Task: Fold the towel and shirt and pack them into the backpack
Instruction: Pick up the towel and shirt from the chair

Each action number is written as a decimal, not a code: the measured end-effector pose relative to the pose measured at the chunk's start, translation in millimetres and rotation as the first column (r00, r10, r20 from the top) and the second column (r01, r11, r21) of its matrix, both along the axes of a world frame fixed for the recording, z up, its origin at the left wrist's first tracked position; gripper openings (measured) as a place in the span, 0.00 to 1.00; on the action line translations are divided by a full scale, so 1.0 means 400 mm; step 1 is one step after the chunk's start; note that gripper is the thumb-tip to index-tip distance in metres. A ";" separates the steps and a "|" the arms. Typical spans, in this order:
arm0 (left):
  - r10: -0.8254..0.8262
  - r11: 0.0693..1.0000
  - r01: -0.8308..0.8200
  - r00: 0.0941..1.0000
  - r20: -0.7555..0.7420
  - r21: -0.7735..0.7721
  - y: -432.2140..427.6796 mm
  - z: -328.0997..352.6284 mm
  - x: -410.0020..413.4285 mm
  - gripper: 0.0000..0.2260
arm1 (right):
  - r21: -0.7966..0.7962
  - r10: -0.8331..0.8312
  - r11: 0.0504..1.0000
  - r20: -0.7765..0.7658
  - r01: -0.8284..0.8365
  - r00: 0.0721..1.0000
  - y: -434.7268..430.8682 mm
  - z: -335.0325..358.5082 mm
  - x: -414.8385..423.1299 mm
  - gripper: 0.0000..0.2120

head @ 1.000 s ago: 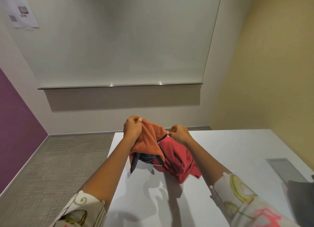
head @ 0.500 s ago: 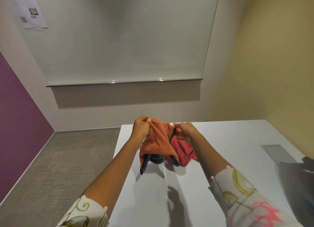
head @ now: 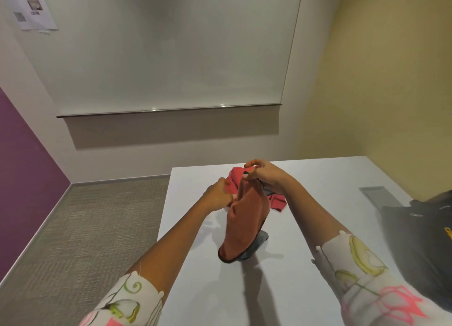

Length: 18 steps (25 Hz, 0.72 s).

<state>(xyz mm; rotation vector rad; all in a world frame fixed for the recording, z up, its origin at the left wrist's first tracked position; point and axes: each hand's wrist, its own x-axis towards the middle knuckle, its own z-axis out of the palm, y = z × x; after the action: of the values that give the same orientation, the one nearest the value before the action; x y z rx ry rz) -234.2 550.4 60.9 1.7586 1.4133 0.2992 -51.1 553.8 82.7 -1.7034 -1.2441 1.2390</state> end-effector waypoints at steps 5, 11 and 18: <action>-0.208 0.971 0.186 0.966 0.156 0.148 -0.014 0.059 0.023 0.25 | -0.055 0.230 0.972 -0.008 -0.230 0.973 -0.075 0.089 0.008 0.14; -0.283 0.936 0.228 0.940 0.189 0.267 -0.042 0.085 0.028 0.08 | -0.061 0.270 0.963 0.262 -0.264 0.926 -0.155 0.150 0.048 0.12; -0.205 0.873 0.201 0.978 -0.038 0.445 -0.004 0.114 -0.037 0.09 | -0.145 0.179 0.984 0.768 -0.106 0.615 -0.248 0.106 0.142 0.03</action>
<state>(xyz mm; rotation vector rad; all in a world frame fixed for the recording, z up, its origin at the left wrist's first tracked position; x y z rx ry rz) -248.8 548.9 106.7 2.2568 1.1977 0.5537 5.7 454.5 125.2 -2.3665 -1.8698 0.5919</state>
